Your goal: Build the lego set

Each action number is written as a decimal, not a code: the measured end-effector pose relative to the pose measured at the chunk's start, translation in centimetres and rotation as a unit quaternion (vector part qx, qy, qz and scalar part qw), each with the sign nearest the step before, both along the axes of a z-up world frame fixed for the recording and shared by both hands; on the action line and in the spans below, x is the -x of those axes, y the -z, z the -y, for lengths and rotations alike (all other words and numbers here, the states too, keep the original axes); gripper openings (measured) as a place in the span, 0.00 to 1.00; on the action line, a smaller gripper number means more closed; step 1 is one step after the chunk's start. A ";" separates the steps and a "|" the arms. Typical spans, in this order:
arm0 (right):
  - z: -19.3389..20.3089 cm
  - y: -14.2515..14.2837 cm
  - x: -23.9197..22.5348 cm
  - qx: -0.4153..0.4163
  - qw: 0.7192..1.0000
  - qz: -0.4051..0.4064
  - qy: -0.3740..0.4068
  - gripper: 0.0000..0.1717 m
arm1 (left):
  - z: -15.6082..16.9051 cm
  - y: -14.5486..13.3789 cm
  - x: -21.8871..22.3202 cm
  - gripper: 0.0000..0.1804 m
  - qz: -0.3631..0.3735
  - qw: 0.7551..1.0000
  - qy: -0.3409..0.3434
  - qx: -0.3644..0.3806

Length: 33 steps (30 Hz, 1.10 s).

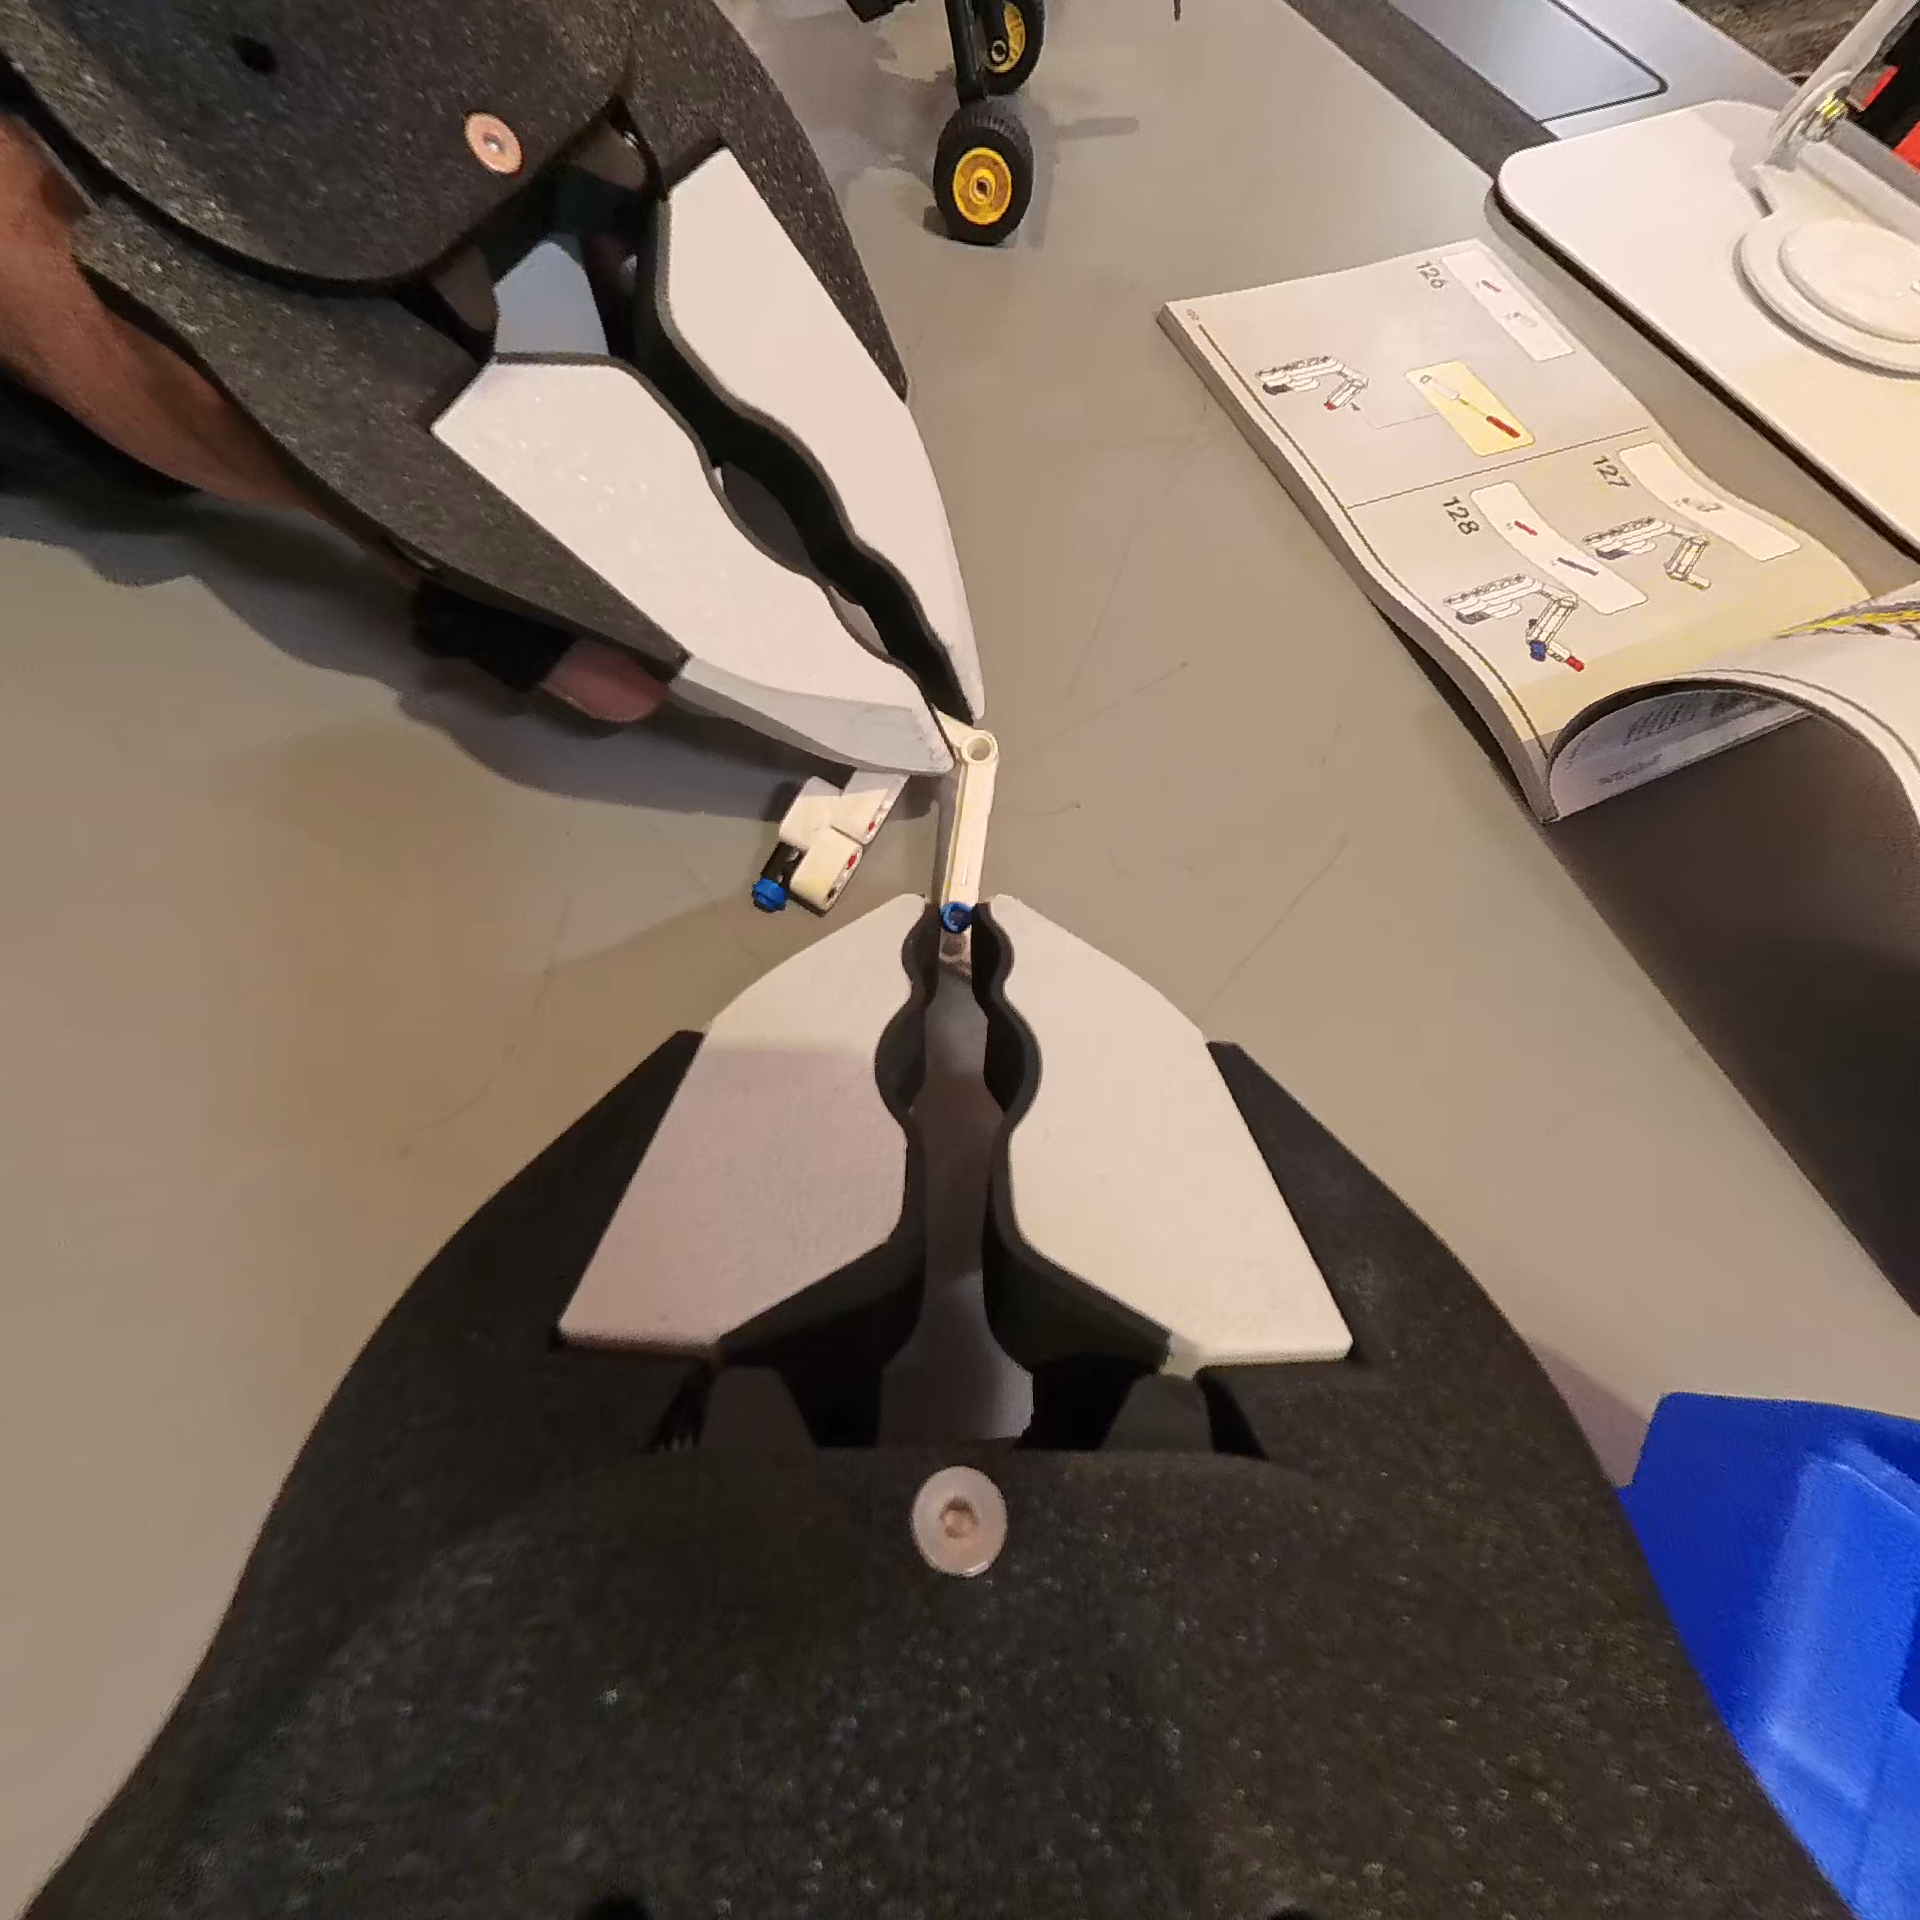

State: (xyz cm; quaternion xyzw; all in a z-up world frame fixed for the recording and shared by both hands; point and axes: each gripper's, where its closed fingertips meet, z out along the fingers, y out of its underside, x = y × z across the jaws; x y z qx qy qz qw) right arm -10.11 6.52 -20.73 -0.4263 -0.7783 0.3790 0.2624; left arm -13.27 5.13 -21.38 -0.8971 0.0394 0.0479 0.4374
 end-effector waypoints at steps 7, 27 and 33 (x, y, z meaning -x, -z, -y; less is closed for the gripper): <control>-0.2 0.2 -0.3 -0.008 1.000 0.012 -0.007 0.03 | 0.2 0.4 -0.1 0.04 -0.001 1.000 0.005 0.014; -0.4 -0.1 -0.6 0.051 0.998 0.039 0.003 0.03 | -1.2 0.4 -2.8 0.12 -0.018 0.976 0.185 0.112; -0.8 -0.3 -0.7 0.066 0.996 0.050 0.016 0.03 | -1.1 1.5 -3.3 0.11 -0.053 0.950 0.250 0.178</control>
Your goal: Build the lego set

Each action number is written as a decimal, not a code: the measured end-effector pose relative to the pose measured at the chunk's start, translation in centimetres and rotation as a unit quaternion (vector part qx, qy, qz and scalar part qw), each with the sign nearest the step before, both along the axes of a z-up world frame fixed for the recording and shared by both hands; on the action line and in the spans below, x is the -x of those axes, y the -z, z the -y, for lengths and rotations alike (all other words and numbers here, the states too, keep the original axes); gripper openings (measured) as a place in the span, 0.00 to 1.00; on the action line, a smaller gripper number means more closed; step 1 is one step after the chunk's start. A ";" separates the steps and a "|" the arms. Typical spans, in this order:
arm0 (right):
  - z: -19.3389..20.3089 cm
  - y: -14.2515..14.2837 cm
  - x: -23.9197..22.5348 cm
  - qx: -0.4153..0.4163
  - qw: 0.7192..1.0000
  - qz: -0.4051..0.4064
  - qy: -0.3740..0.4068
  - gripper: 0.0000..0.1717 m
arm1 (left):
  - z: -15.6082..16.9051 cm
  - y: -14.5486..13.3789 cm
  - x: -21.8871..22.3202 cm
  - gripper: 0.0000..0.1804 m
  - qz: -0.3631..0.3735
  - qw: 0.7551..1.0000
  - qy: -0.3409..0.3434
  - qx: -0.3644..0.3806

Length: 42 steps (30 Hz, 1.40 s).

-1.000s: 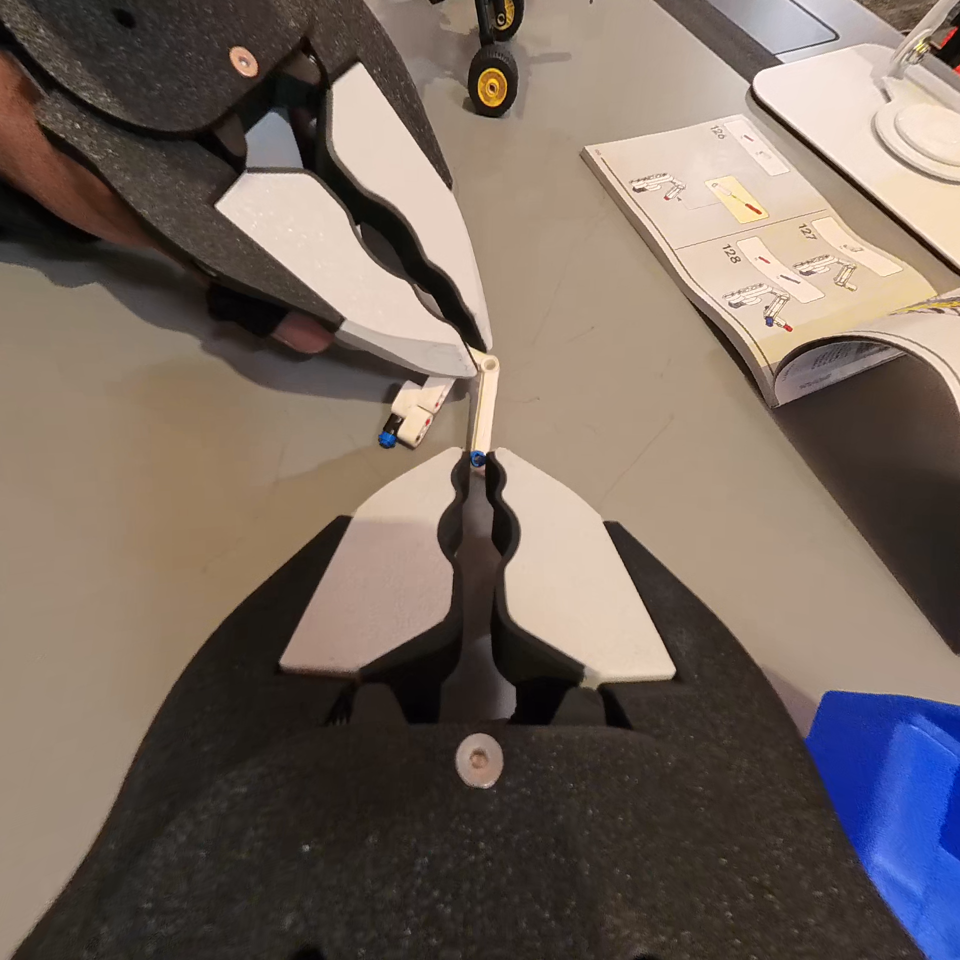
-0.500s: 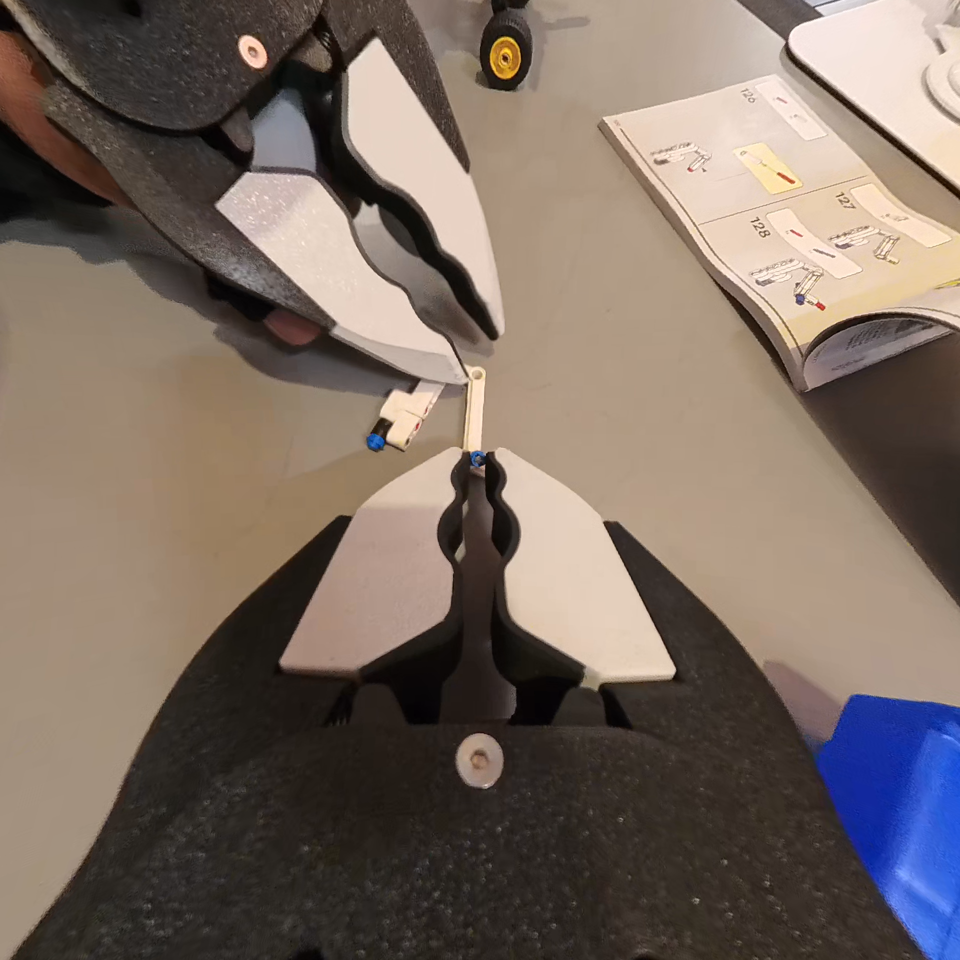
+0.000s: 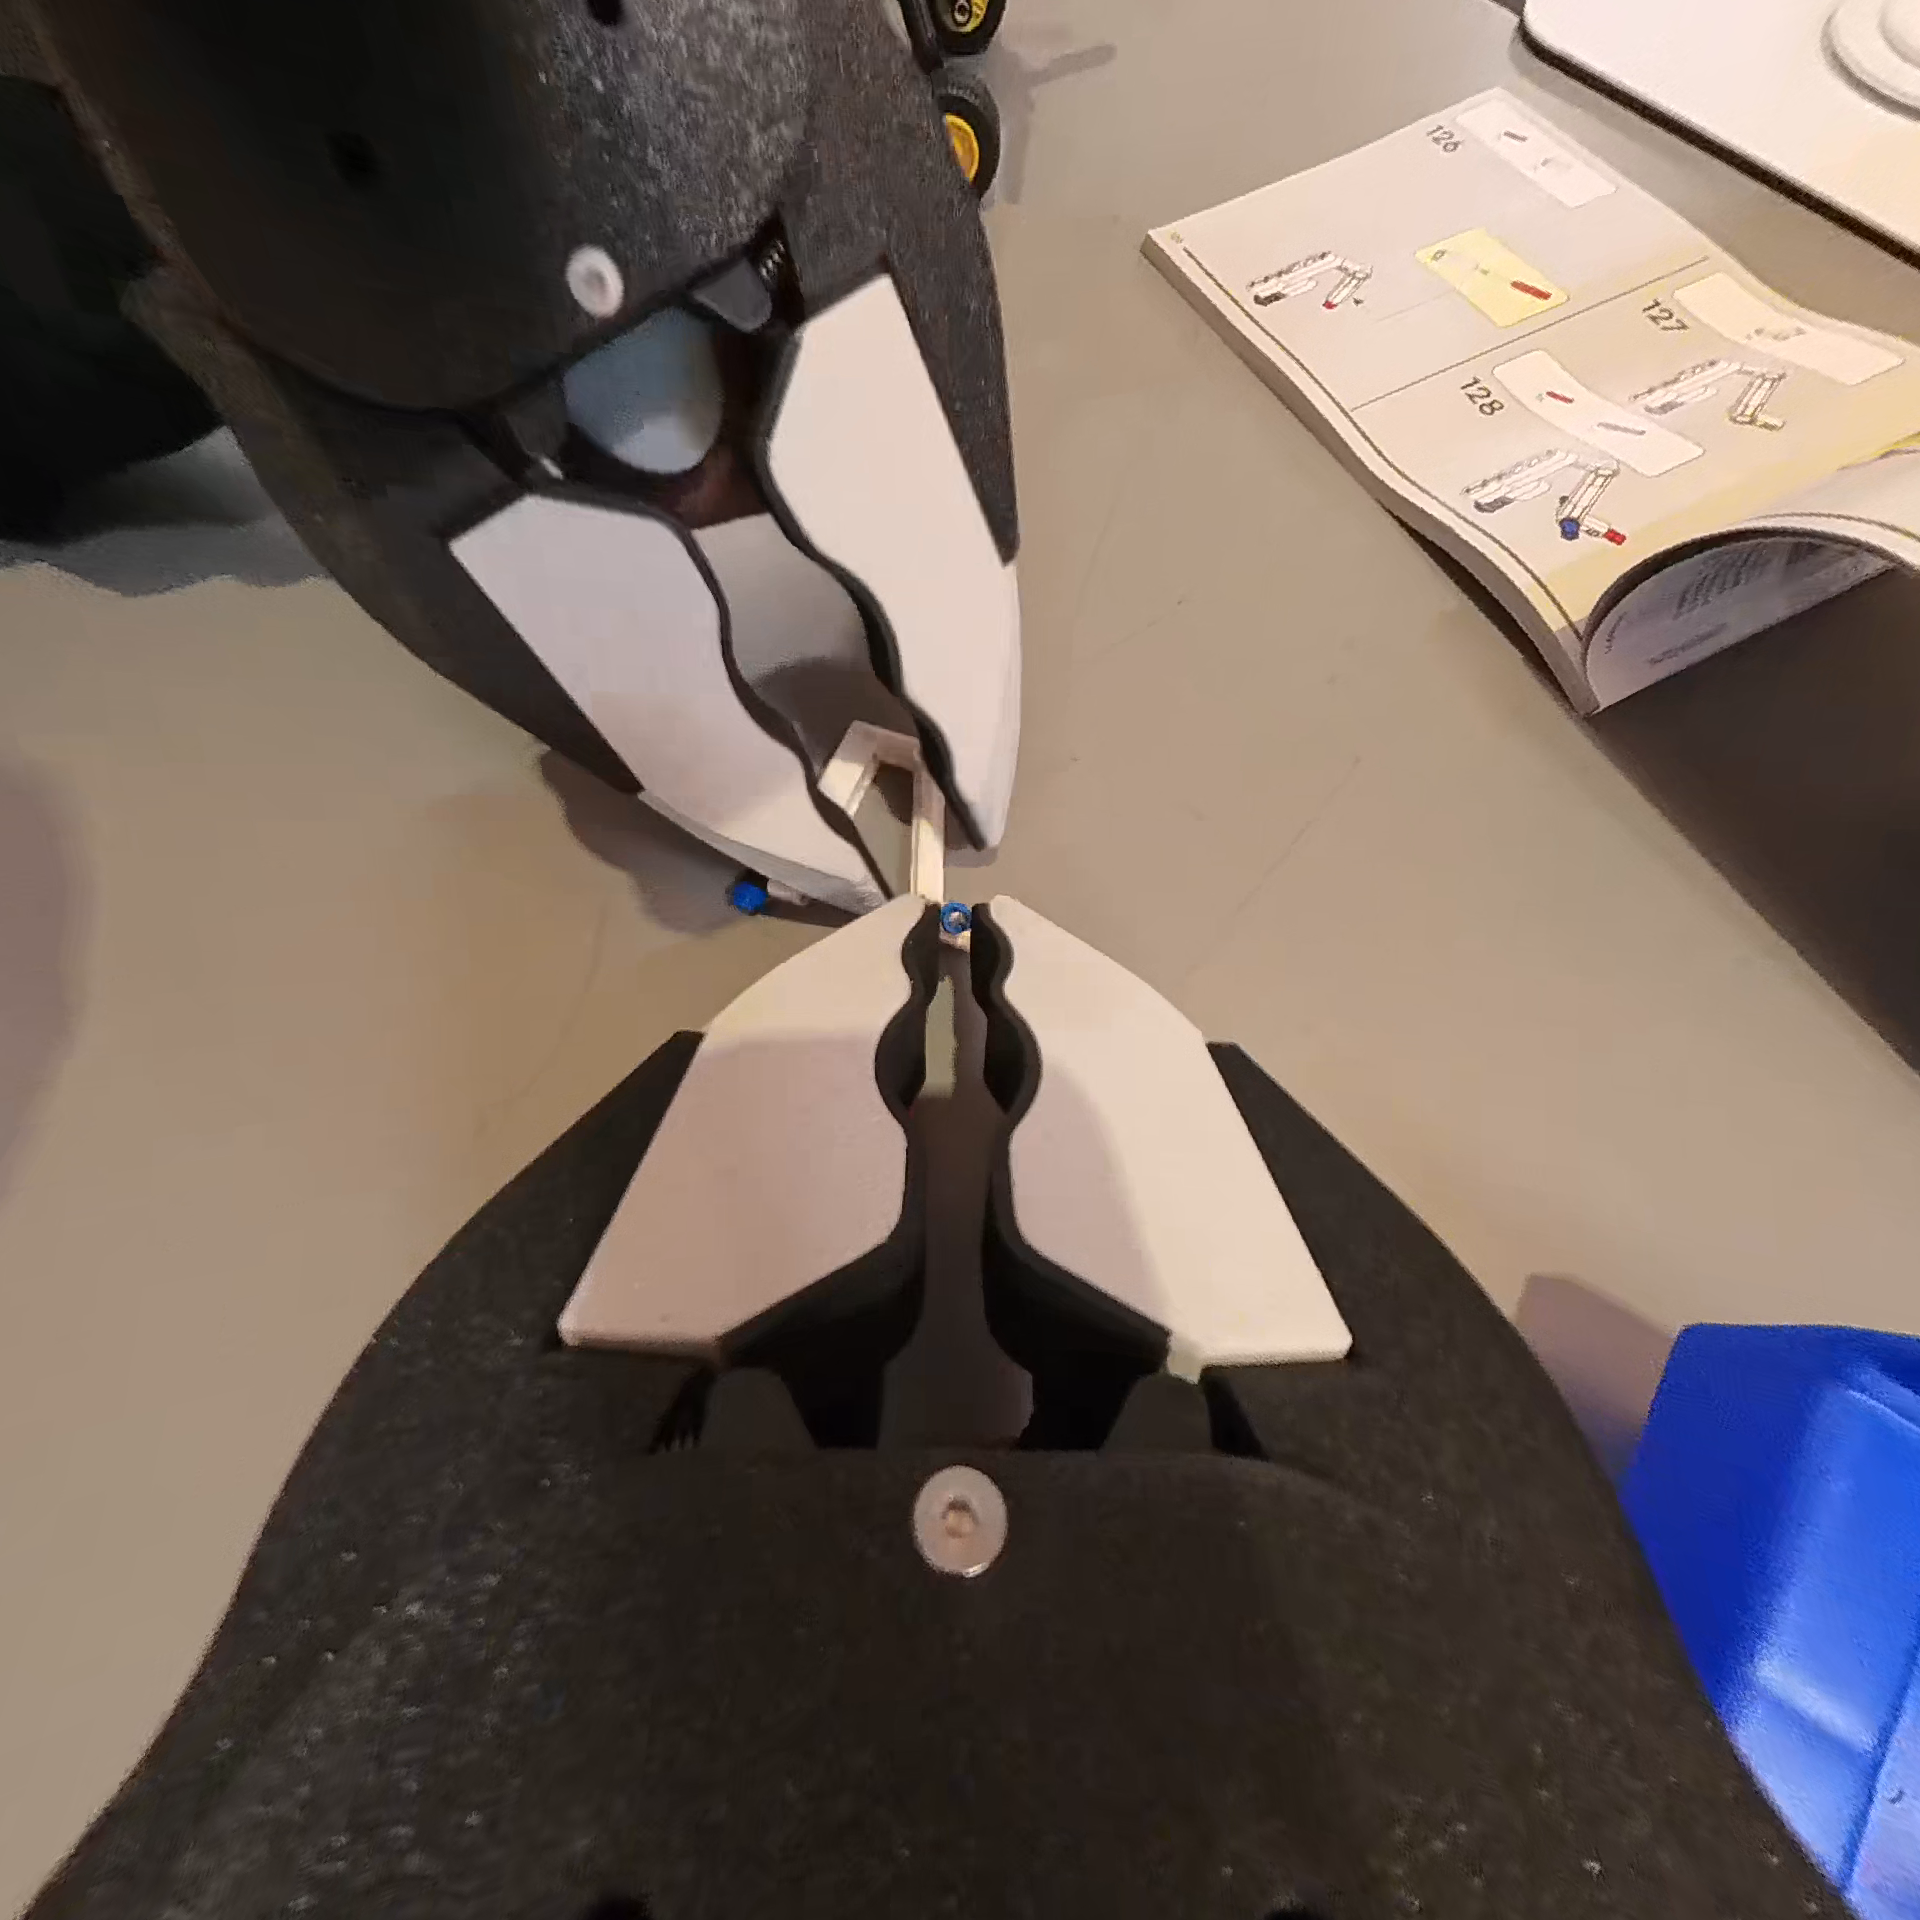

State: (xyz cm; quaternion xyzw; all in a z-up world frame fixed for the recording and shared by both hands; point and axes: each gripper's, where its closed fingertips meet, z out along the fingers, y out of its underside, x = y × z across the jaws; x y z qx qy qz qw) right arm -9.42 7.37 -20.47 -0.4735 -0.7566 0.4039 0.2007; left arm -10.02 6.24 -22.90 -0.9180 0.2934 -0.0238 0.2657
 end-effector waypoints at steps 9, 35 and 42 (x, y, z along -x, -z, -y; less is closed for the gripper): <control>-0.1 0.1 -0.2 0.003 1.000 0.006 0.002 0.03 | -0.3 0.4 -0.6 0.04 0.056 0.998 -0.005 -0.008; 0.6 0.3 -0.4 -0.003 1.000 0.005 -0.019 0.03 | -0.6 -1.8 -1.7 0.07 0.056 0.987 -0.017 -0.149; 0.5 0.3 -0.5 -0.006 1.000 0.006 -0.022 0.03 | -0.6 -1.8 -2.0 0.04 0.014 0.984 0.020 -0.177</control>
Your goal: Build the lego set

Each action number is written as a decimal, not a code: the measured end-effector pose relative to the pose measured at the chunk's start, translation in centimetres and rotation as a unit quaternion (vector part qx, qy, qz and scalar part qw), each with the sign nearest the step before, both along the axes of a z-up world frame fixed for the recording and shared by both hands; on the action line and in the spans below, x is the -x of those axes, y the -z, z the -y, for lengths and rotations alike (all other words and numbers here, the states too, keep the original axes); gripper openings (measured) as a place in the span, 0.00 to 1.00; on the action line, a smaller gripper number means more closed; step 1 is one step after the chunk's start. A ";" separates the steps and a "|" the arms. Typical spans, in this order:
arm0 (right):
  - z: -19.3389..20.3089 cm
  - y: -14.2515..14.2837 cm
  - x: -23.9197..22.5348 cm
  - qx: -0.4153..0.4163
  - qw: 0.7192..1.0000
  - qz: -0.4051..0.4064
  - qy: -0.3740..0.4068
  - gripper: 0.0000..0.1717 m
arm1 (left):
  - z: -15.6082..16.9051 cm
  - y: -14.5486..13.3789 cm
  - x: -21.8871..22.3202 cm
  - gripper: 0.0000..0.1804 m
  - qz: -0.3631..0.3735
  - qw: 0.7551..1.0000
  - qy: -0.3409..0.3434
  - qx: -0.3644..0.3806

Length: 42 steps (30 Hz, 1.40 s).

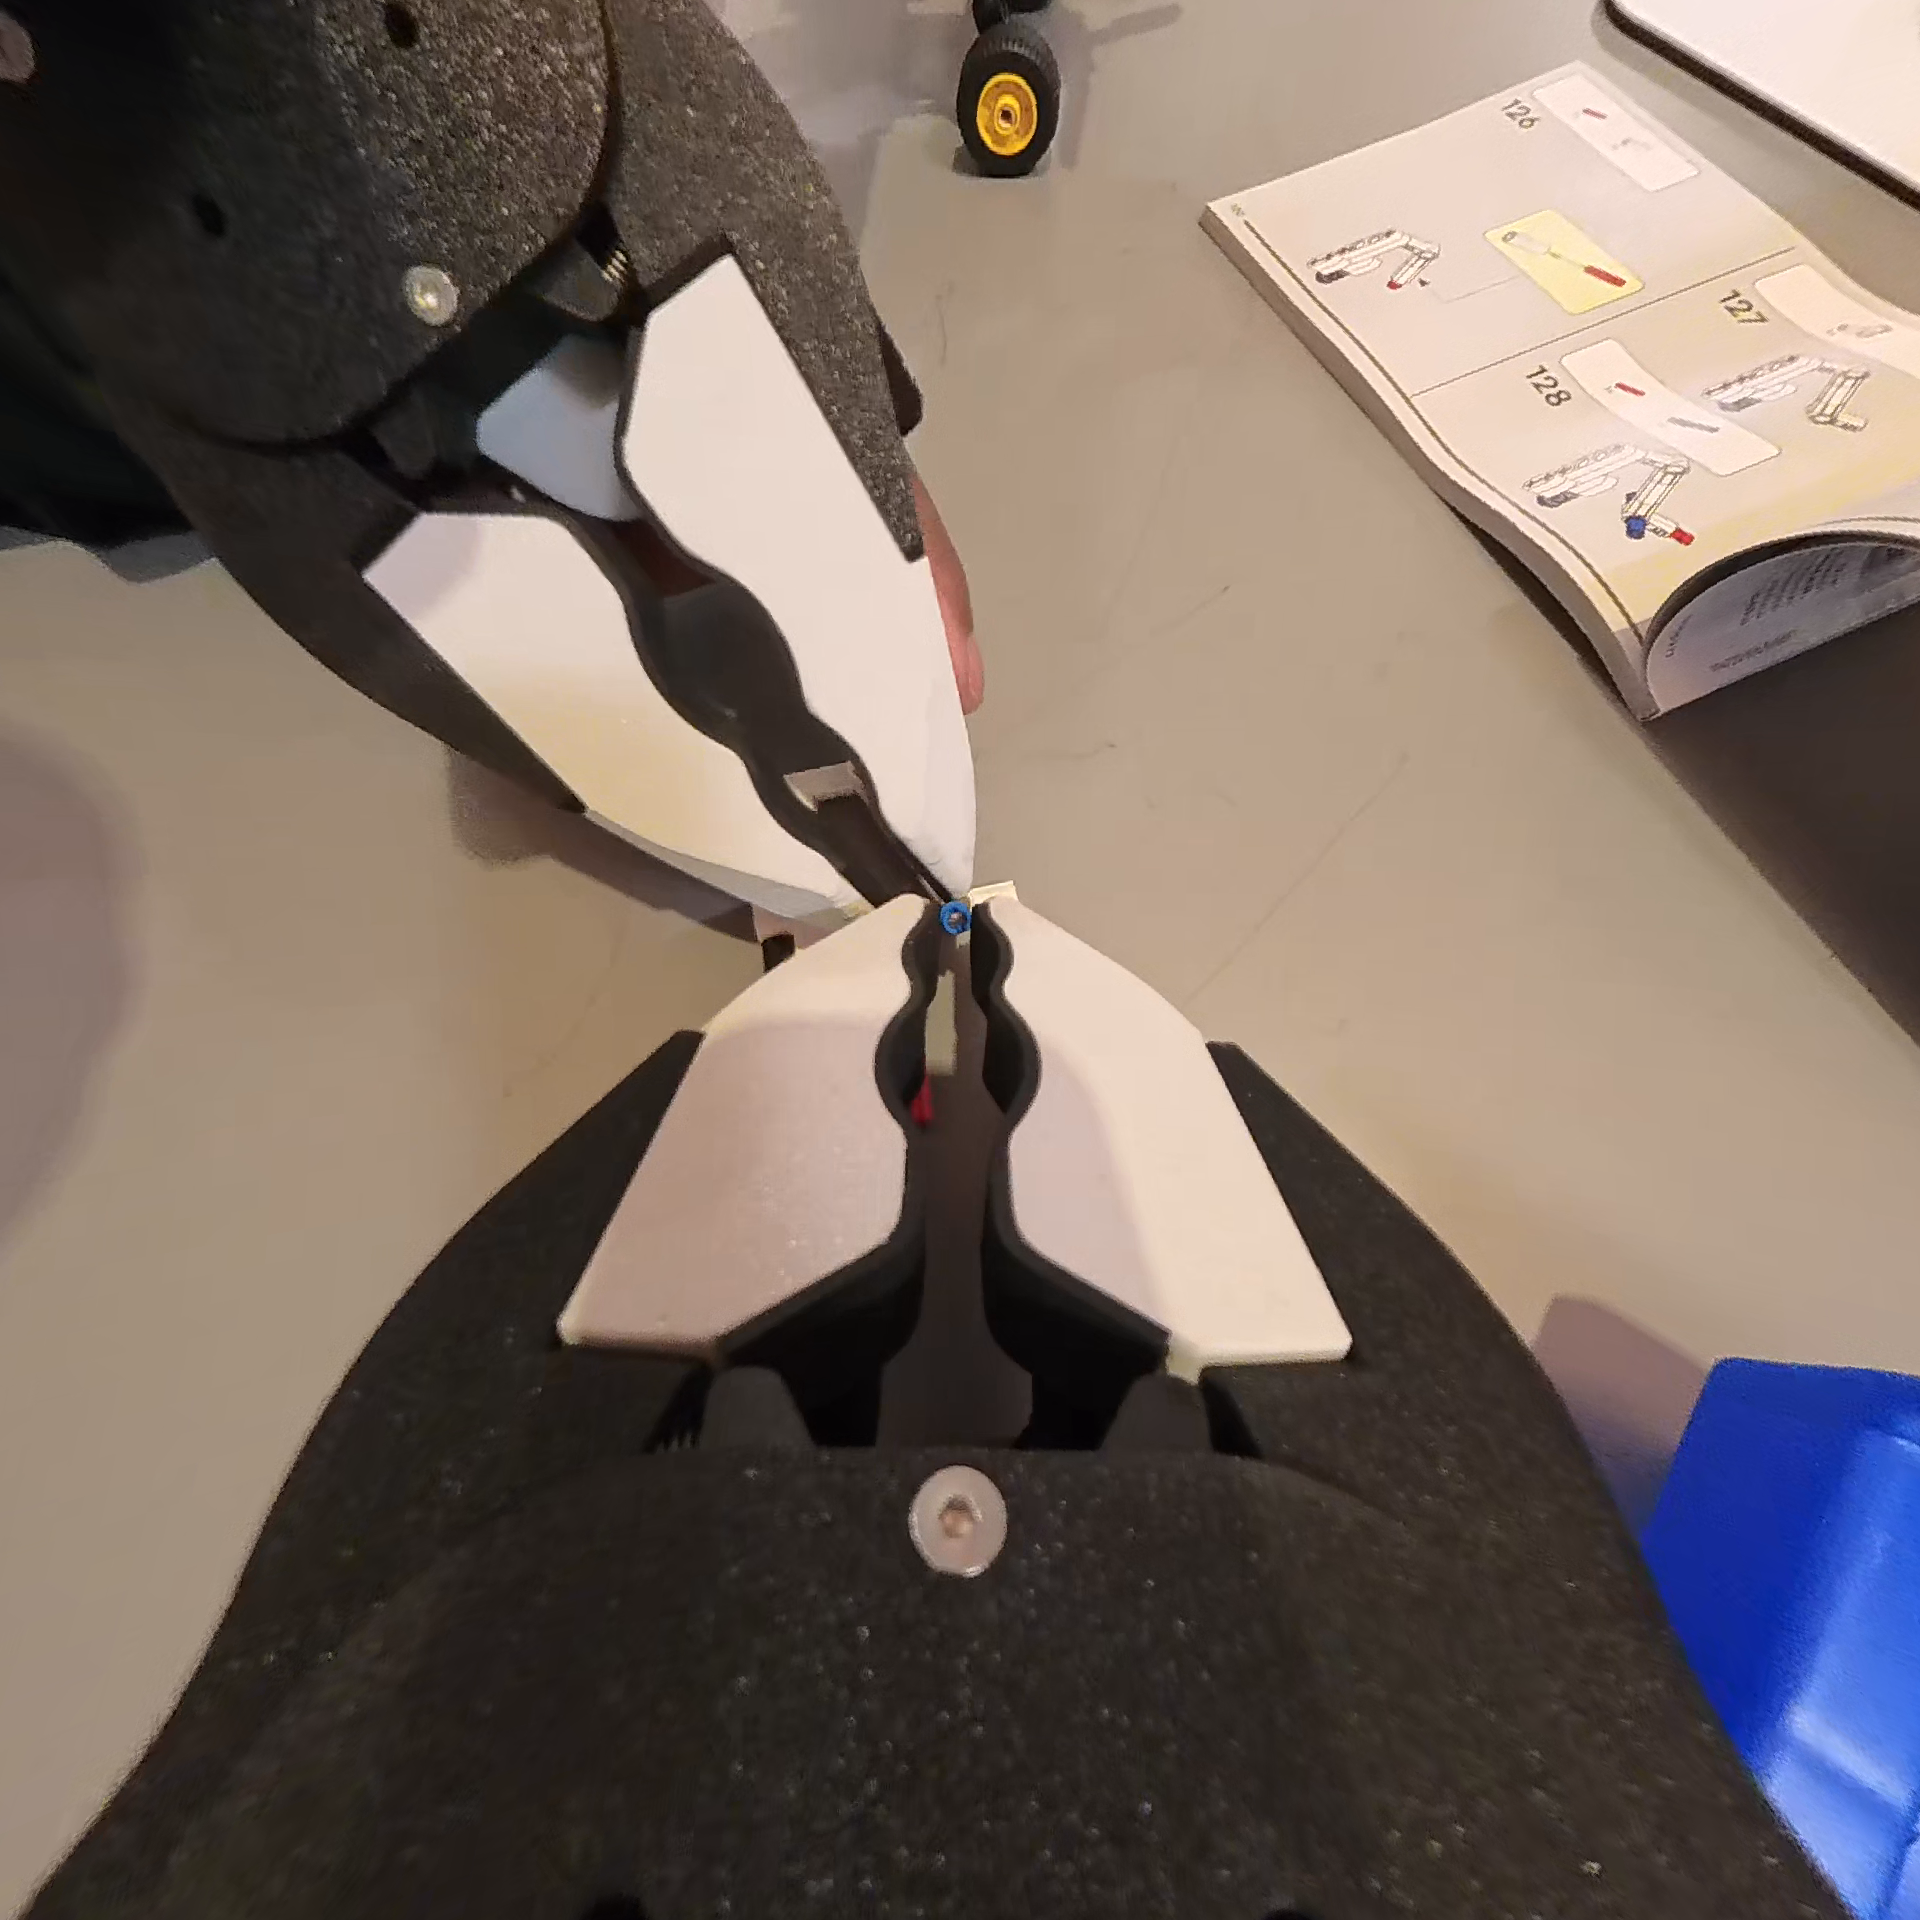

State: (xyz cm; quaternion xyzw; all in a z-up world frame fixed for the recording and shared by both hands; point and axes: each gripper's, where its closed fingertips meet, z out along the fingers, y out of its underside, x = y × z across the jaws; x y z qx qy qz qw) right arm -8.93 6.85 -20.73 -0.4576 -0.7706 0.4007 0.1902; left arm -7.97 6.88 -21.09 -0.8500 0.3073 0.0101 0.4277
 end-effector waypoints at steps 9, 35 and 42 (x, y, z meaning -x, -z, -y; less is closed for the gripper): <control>0.1 -0.2 0.0 0.006 1.000 -0.004 -0.003 0.03 | -0.1 -0.2 0.0 0.05 -0.019 0.999 0.017 -0.029; -0.3 0.1 0.2 0.010 1.000 0.001 0.014 0.03 | 0.8 2.2 0.7 0.04 0.037 0.993 -0.049 0.100; 0.0 0.2 0.0 0.012 1.000 0.005 0.001 0.03 | 0.3 1.8 0.7 0.04 0.048 0.994 -0.055 0.079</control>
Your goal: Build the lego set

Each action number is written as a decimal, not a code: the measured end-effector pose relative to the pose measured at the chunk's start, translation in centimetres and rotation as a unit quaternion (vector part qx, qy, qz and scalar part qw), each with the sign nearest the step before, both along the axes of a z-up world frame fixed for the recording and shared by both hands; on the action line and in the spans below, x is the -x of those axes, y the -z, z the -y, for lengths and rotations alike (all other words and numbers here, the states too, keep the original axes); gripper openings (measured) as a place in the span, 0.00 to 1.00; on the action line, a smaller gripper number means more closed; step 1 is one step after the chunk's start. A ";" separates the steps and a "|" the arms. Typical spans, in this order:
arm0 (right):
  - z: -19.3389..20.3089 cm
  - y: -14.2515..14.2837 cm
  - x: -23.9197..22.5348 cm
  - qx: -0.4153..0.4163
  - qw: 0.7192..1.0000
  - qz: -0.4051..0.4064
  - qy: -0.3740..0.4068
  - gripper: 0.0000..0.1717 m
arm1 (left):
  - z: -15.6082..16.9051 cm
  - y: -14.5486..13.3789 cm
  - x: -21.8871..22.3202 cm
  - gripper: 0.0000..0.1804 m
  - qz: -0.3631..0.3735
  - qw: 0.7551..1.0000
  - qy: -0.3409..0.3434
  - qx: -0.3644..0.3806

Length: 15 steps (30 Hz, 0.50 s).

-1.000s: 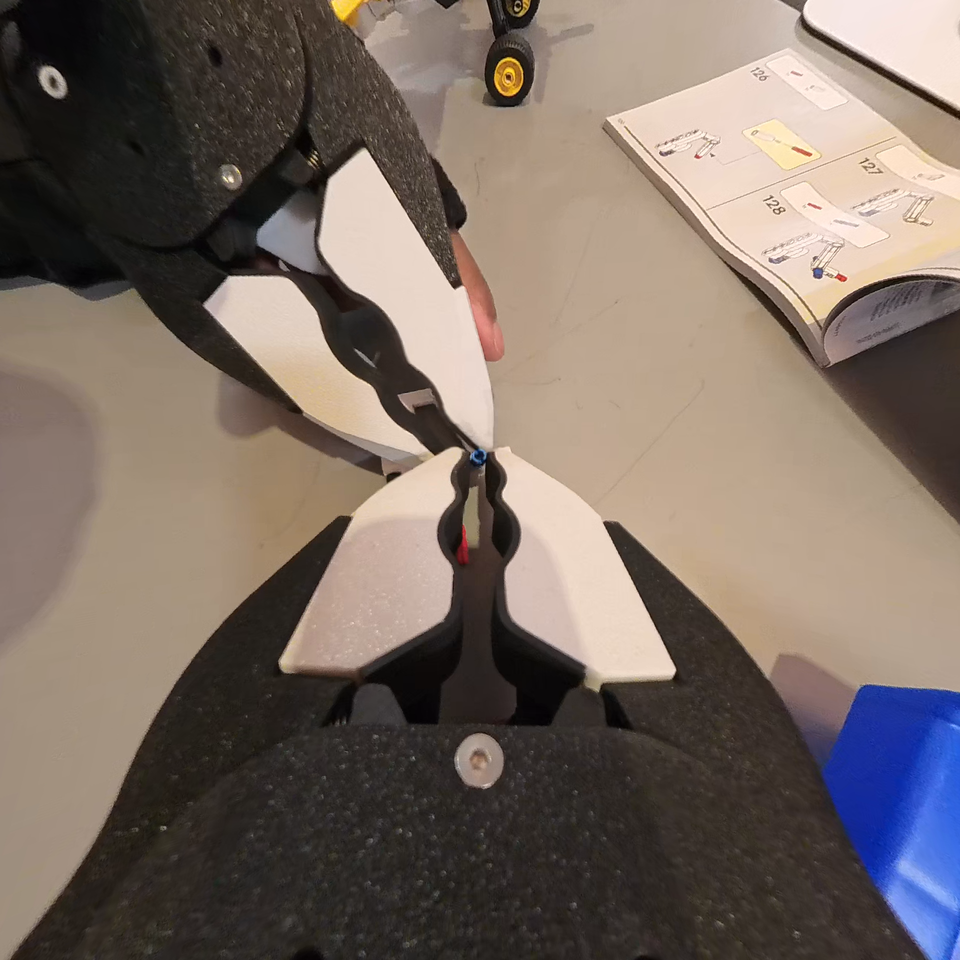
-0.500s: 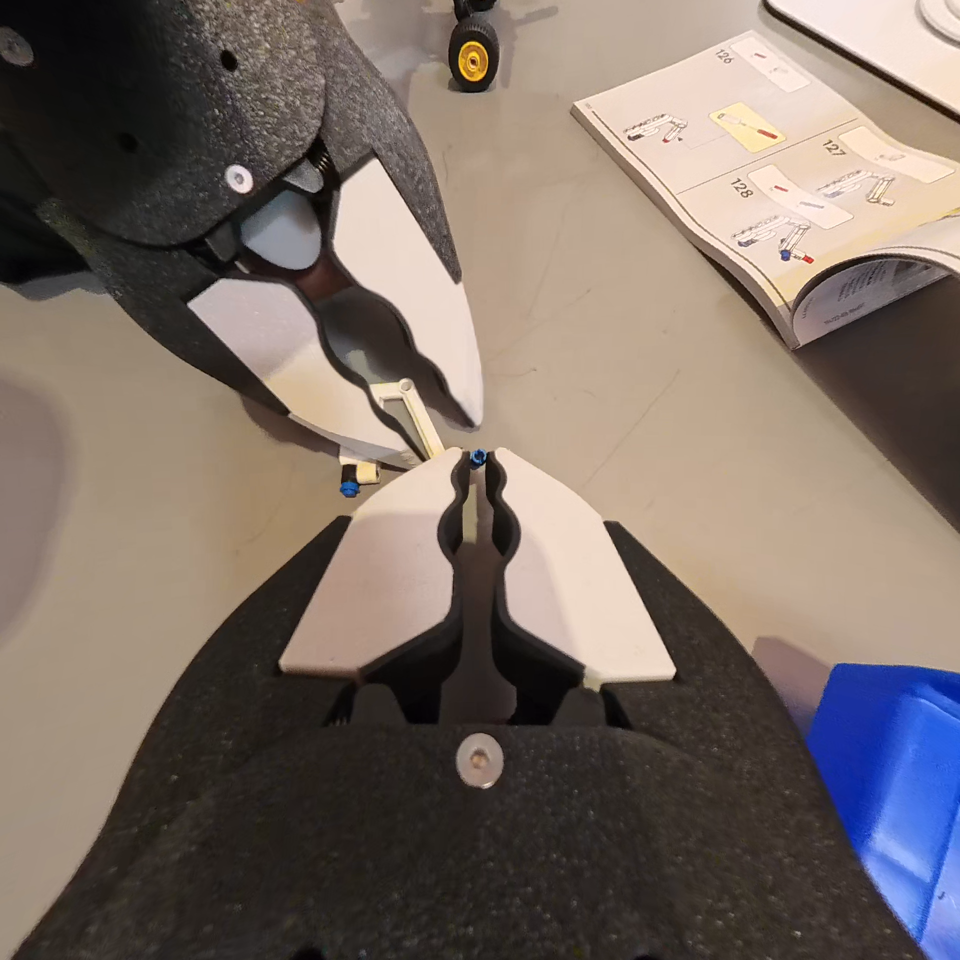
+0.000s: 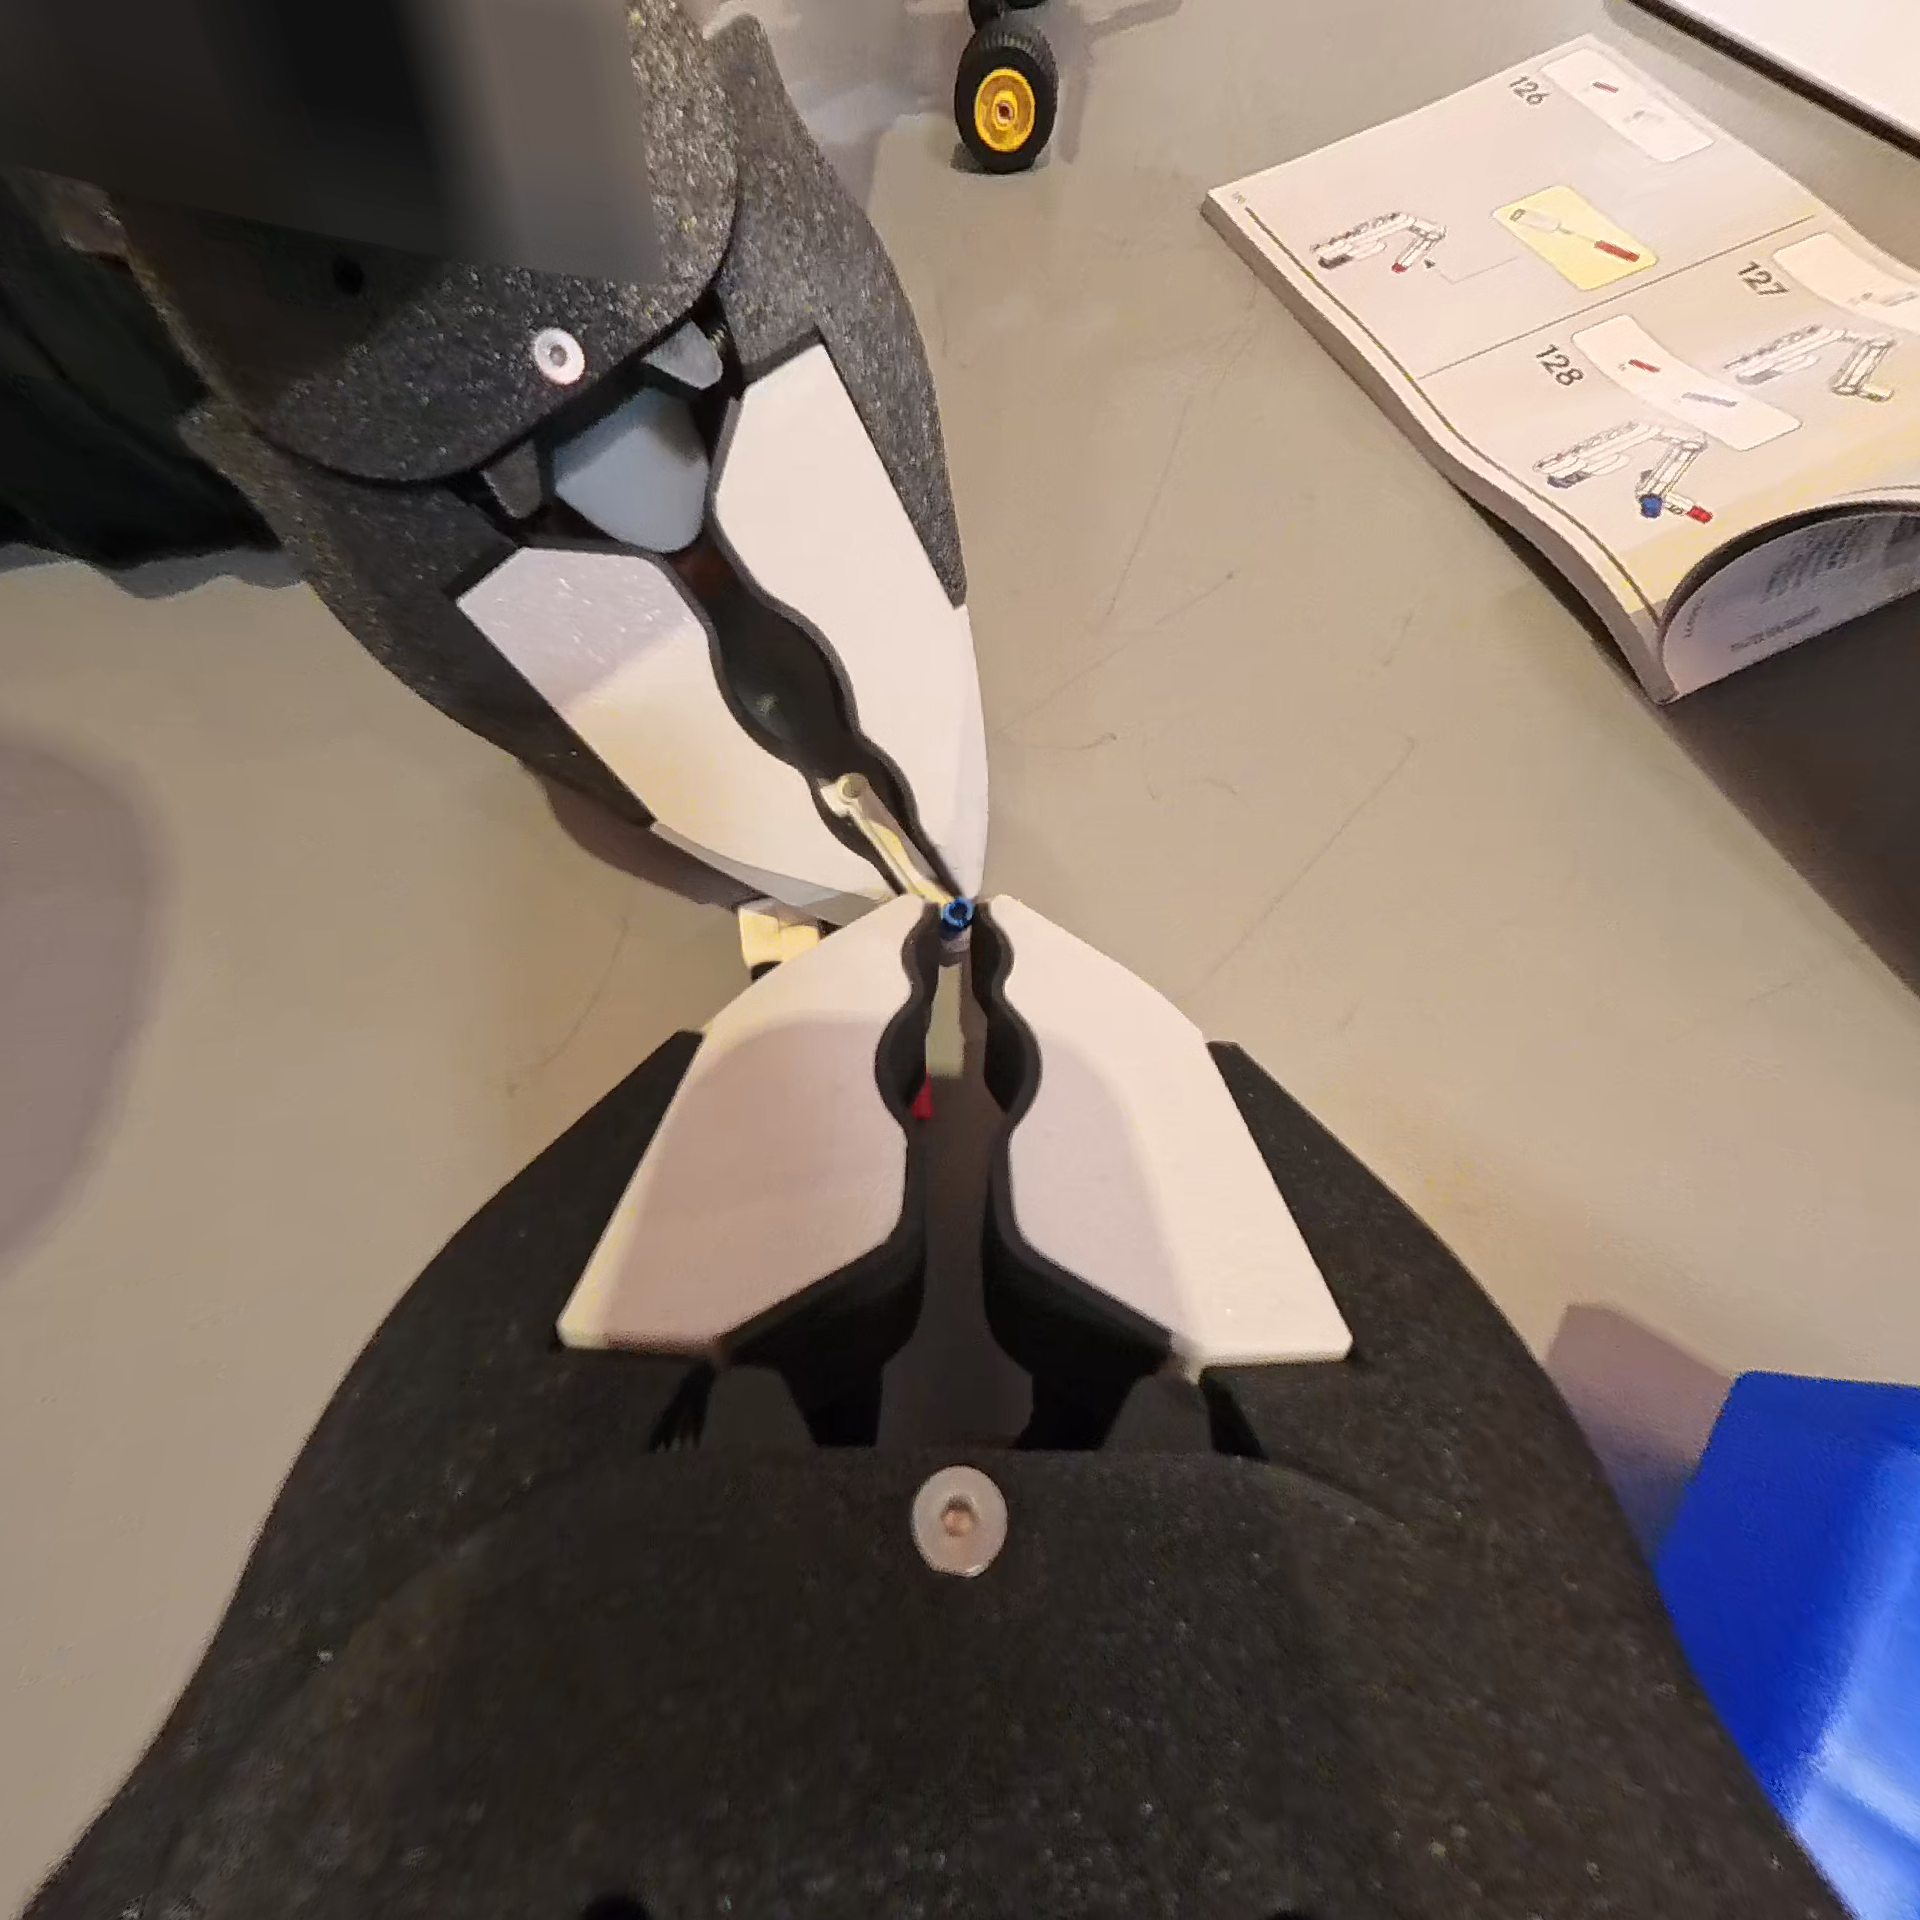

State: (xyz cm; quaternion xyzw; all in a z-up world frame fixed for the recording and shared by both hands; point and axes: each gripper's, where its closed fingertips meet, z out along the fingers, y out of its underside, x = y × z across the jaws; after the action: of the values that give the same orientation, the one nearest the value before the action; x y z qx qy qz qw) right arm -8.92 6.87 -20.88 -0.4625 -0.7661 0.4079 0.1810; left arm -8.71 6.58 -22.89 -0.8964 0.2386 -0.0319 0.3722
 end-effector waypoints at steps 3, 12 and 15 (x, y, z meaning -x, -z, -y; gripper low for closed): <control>0.0 0.0 0.0 0.002 1.000 0.000 -0.001 0.03 | 0.0 0.0 -0.2 0.04 -0.004 1.000 0.006 -0.004; 0.1 -0.2 0.1 0.009 1.000 -0.005 -0.005 0.03 | -0.3 -0.4 -0.4 0.04 -0.002 1.000 0.015 -0.019; 0.3 -0.5 0.1 0.010 1.000 -0.014 -0.012 0.03 | -0.4 -0.8 -0.7 0.04 -0.006 0.999 0.023 -0.032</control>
State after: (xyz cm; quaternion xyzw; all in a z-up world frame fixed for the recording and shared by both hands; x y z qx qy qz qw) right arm -9.07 6.57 -20.39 -0.4494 -0.7647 0.4242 0.1826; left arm -8.01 7.03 -22.14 -0.8782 0.2626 -0.0271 0.3988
